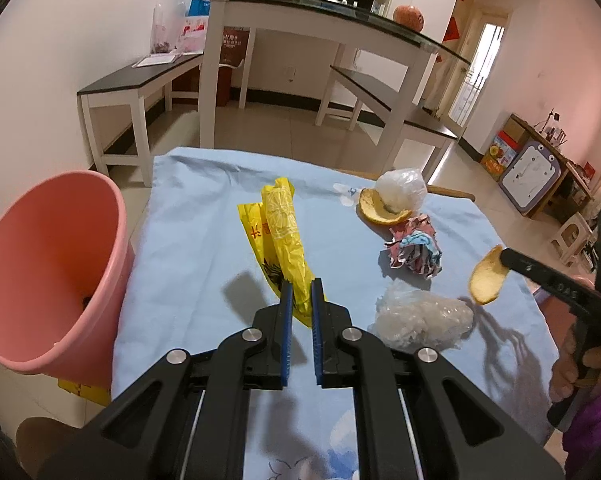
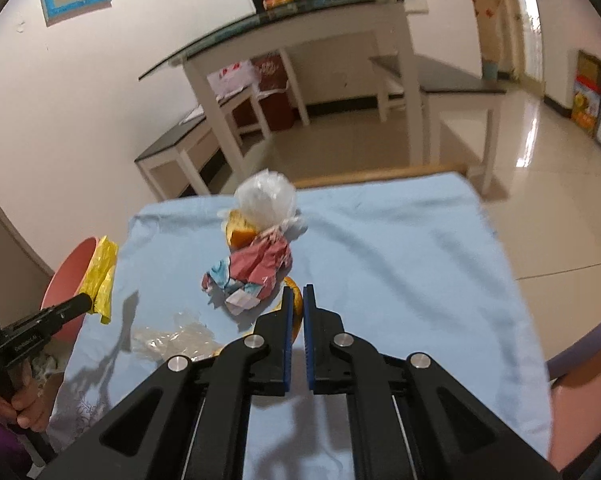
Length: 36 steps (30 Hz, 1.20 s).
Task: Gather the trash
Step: 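Carry the yellow bag and sponge piece with both tools to the pink bucket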
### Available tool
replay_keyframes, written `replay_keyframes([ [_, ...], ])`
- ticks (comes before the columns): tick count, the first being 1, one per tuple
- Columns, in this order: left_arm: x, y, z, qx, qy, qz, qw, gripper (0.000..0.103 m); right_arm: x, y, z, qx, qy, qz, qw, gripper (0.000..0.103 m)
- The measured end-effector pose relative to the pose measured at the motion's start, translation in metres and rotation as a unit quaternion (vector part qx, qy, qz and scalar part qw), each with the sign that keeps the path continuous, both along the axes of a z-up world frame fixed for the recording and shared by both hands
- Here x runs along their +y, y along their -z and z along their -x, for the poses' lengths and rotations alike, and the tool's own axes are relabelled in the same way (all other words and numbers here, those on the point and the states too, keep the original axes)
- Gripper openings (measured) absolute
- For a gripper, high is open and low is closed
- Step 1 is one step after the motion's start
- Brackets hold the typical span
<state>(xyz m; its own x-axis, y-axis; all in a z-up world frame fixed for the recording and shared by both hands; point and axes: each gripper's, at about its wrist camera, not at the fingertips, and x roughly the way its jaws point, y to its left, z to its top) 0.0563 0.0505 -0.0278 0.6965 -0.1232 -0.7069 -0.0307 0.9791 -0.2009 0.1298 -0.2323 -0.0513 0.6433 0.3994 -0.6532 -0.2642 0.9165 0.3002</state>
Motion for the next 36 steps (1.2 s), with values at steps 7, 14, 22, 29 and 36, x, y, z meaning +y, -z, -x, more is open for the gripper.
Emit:
replay_keyframes([
  [7, 0.006, -0.008, 0.015, -0.018, -0.007, 0.005, 0.9998, 0.008, -0.002, -0.035, 0.021, -0.052, 0.014, 0.003, 0.999, 0.004],
  [14, 0.02, -0.017, 0.03, -0.039, -0.022, 0.012, 0.9989, 0.008, 0.025, -0.061, 0.031, -0.087, 0.0, 0.002, 0.996, 0.004],
  [22, 0.052, -0.03, 0.048, -0.065, -0.057, 0.008, 0.9962, 0.008, 0.099, -0.076, 0.026, -0.1, -0.062, -0.01, 0.993, 0.004],
  [29, 0.093, -0.029, 0.062, -0.07, -0.101, 0.01, 0.9924, 0.008, 0.174, -0.079, 0.023, -0.101, -0.116, -0.008, 0.988, 0.004],
  [36, 0.128, -0.023, 0.072, -0.068, -0.136, 0.004, 0.9885, 0.008, 0.246, -0.077, 0.027, -0.109, -0.166, 0.001, 0.98, 0.005],
])
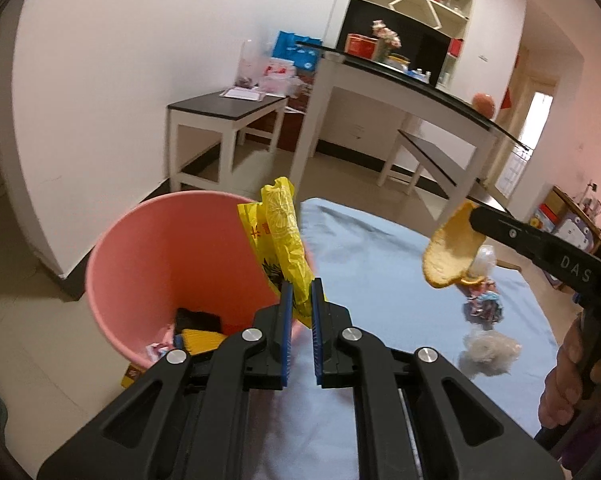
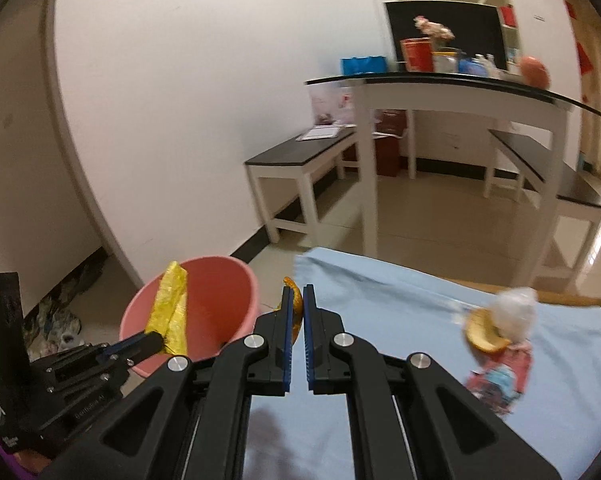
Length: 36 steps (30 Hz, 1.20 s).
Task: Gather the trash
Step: 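Carry the yellow bag and sponge piece with both tools to the pink bucket, then open both tools to drop the bag and sponge piece into the bucket, then move both open tools back over the remaining trash on the table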
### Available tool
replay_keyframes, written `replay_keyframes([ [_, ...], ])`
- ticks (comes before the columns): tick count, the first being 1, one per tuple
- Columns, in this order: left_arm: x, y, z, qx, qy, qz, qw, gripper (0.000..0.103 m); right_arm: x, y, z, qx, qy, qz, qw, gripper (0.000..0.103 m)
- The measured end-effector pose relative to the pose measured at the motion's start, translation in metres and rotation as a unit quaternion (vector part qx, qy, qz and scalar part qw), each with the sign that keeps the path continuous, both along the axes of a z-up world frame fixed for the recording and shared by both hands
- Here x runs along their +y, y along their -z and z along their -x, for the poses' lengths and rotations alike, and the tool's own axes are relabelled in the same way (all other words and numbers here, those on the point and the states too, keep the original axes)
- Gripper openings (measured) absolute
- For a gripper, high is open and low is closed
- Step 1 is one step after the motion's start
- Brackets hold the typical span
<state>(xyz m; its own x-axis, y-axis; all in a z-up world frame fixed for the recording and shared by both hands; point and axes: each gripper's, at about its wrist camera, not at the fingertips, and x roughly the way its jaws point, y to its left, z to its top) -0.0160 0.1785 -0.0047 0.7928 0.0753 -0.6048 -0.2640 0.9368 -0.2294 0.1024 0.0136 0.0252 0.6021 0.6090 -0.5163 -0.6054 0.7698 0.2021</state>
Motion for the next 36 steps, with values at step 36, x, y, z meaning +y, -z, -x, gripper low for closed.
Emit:
replay_keyframes([
  [36, 0.076, 0.039, 0.01, 0.049, -0.08, 0.03, 0.9952, 0.036, 0.112, 0.042, -0.007, 0.03, -0.076, 0.023, 0.996, 0.039],
])
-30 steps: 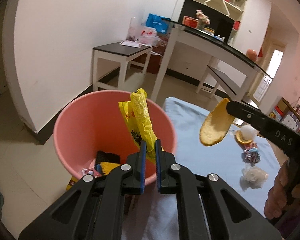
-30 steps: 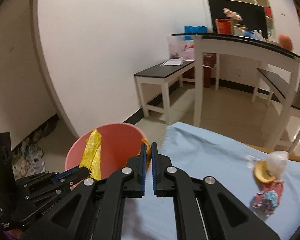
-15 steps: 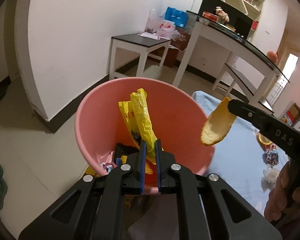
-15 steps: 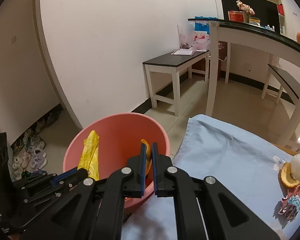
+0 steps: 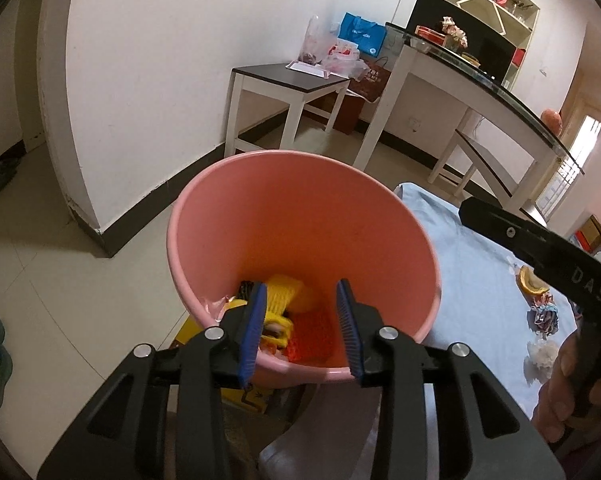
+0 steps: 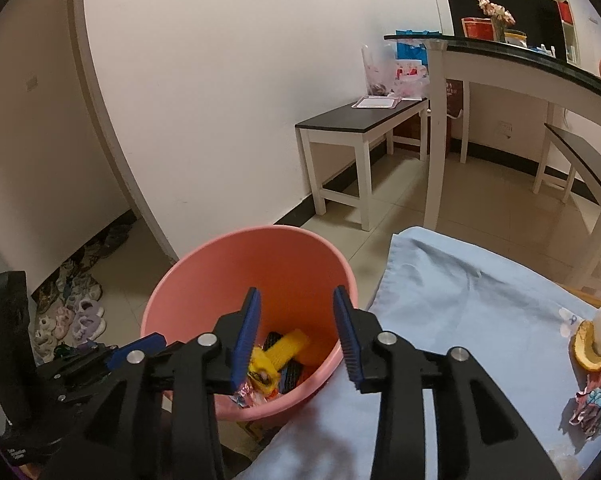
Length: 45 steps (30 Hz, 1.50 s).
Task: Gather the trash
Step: 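Move both open tools back over the remaining trash on the table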
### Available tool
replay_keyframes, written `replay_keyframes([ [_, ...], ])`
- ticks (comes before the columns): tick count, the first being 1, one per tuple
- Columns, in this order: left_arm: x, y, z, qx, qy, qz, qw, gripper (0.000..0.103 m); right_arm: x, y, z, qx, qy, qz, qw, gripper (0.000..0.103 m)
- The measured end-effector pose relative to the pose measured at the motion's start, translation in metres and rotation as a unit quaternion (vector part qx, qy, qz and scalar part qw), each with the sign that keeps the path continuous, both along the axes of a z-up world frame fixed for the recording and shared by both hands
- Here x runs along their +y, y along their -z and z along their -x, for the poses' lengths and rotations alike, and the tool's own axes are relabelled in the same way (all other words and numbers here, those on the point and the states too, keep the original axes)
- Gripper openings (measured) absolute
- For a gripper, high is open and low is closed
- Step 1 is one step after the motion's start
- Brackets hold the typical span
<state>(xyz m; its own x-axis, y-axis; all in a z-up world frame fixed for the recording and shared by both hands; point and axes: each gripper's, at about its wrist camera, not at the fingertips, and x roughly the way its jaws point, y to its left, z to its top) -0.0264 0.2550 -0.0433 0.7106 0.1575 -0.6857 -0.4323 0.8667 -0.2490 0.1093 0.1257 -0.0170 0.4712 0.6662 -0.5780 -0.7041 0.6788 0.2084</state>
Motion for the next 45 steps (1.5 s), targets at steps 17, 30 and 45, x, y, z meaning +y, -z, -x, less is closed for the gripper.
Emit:
replay_keyframes([
  [17, -0.034, -0.016, -0.001, -0.001, 0.027, -0.021, 0.9994, 0.036, -0.047, -0.007, 0.027, 0.017, 0.005, -0.008, 1.0, 0.04],
  [30, -0.087, -0.025, -0.01, -0.002, 0.091, -0.041, 0.995, 0.036, -0.131, -0.002, 0.046, 0.039, 0.053, -0.002, 0.998, 0.04],
  [45, -0.189, -0.019, -0.045, 0.003, 0.257, -0.046, 0.9653, 0.036, -0.266, 0.028, 0.052, 0.065, 0.174, 0.012, 0.982, 0.04],
])
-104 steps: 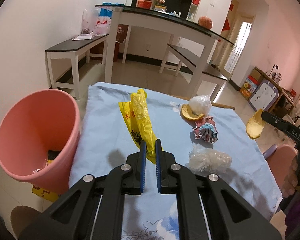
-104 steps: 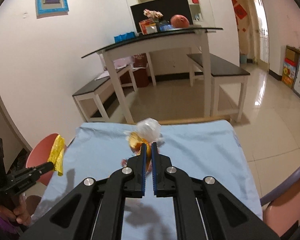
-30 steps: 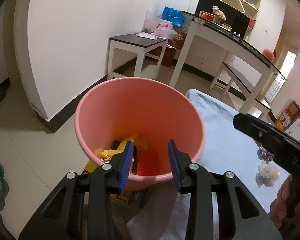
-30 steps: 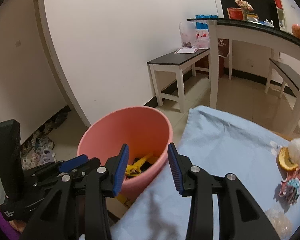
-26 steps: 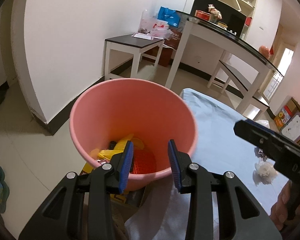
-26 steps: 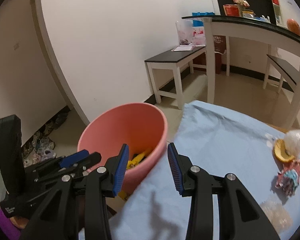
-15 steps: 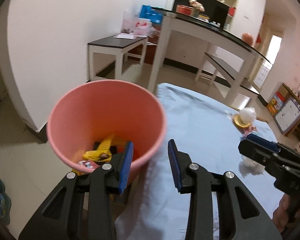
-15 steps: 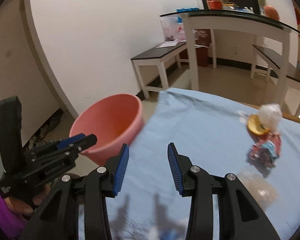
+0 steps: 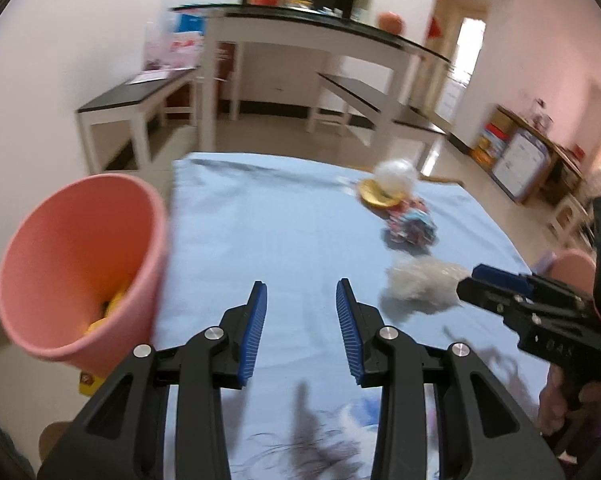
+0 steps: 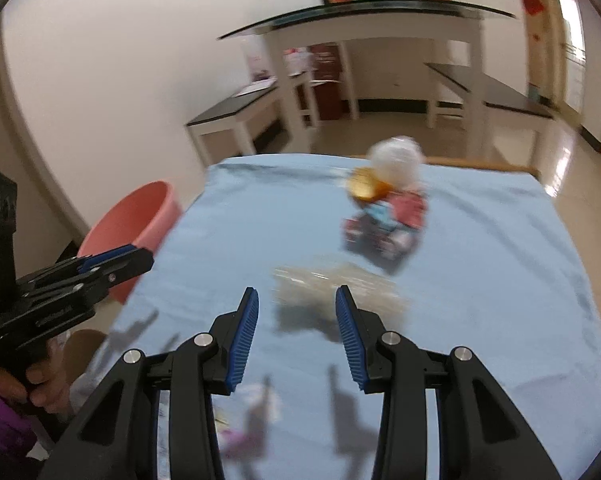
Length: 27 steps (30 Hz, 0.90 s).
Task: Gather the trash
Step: 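Move both open tools back over the remaining trash on the table, then close the left tool on the crumpled clear plastic bag and lift it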
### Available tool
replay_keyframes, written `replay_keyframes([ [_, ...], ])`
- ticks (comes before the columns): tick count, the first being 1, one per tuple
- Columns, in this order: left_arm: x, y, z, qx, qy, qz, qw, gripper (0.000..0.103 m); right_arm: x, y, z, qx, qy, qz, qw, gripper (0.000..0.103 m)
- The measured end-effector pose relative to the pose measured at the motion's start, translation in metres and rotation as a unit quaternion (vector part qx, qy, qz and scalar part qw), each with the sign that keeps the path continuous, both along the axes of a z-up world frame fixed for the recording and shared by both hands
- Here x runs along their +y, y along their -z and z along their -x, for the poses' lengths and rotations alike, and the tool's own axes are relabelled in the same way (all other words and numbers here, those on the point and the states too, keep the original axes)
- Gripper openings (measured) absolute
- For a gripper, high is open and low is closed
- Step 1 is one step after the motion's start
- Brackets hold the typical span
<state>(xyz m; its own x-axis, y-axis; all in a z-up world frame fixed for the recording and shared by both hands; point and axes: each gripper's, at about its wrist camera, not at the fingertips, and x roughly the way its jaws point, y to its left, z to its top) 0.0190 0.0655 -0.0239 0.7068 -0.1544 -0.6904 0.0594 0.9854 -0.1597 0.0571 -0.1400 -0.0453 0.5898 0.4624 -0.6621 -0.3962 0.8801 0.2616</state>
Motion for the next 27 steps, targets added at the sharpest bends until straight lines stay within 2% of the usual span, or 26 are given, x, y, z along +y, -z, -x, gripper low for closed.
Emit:
replay_keyframes([
  [5, -0.033, 0.008, -0.016, 0.015, 0.057, -0.007, 0.9982, 0.036, -0.033, 0.008, -0.006, 0.011, 0.042, -0.005, 0.999, 0.04],
  [11, -0.057, 0.015, -0.033, 0.034, 0.101, -0.004, 0.9943, 0.036, -0.055, 0.011, -0.012, 0.014, 0.067, -0.011, 0.998, 0.04],
  [27, -0.085, 0.033, -0.08, 0.054, 0.158, -0.004, 0.9859, 0.036, -0.069, 0.019, -0.02, 0.024, 0.085, -0.019, 0.996, 0.04],
])
